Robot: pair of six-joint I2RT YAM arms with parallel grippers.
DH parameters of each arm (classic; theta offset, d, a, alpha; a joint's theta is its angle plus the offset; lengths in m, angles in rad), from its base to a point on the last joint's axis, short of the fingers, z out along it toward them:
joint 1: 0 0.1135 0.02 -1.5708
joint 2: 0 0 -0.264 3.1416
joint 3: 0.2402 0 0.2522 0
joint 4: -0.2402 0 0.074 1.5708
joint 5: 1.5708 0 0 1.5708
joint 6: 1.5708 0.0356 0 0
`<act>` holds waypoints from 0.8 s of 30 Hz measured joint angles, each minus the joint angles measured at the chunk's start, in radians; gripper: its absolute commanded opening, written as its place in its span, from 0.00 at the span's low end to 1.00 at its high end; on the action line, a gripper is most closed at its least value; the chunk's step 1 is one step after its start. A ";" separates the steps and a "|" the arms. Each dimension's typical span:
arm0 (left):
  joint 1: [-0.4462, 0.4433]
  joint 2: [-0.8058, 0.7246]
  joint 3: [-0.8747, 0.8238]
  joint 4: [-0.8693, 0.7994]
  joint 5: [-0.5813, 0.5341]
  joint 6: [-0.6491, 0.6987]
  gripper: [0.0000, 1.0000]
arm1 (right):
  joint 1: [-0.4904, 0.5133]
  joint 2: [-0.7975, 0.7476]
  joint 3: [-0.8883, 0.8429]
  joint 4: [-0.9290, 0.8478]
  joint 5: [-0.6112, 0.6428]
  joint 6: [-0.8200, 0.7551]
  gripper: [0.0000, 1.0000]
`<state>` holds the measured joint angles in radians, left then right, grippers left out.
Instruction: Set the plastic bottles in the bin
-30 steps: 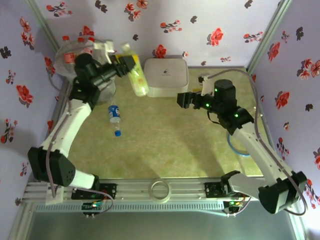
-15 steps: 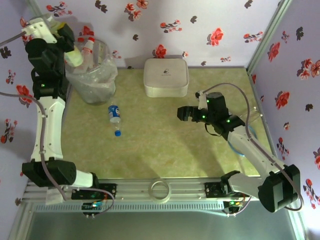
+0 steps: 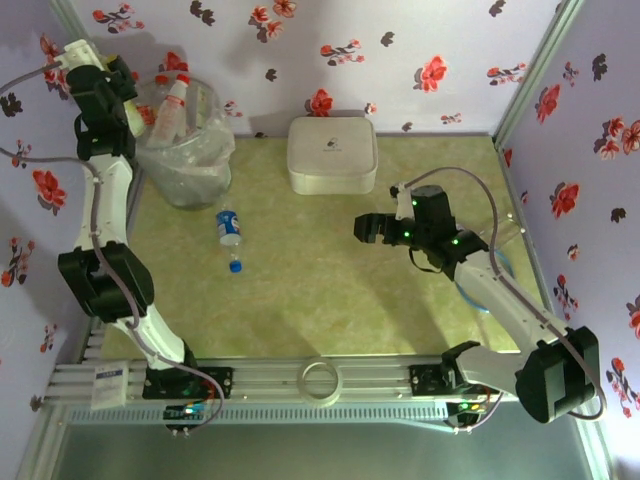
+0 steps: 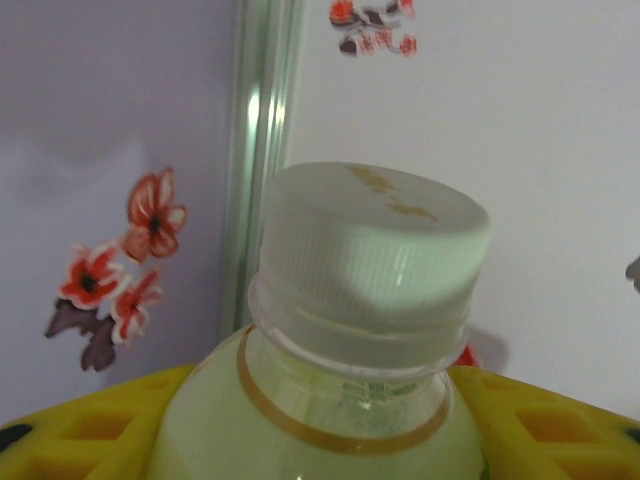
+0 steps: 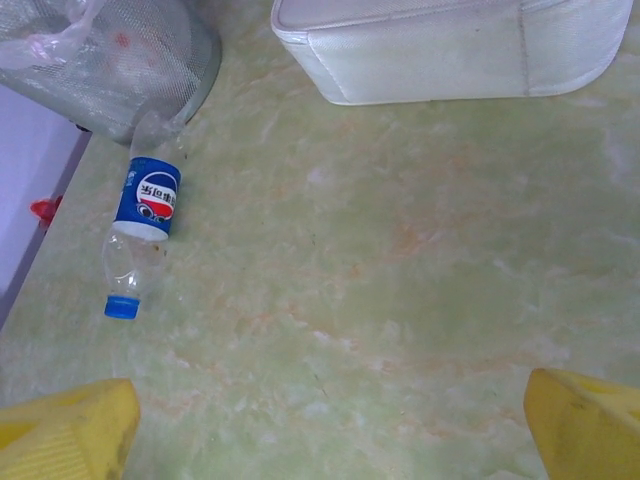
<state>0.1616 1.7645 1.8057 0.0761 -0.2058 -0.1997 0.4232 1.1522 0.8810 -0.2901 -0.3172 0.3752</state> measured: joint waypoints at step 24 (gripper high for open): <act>-0.019 -0.057 -0.146 -0.199 0.138 0.138 0.08 | 0.000 0.101 -0.020 0.005 -0.001 0.000 0.99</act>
<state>0.1421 1.7073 1.6592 -0.1230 -0.0681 -0.0620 0.4232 1.2530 0.8612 -0.2848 -0.3180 0.3756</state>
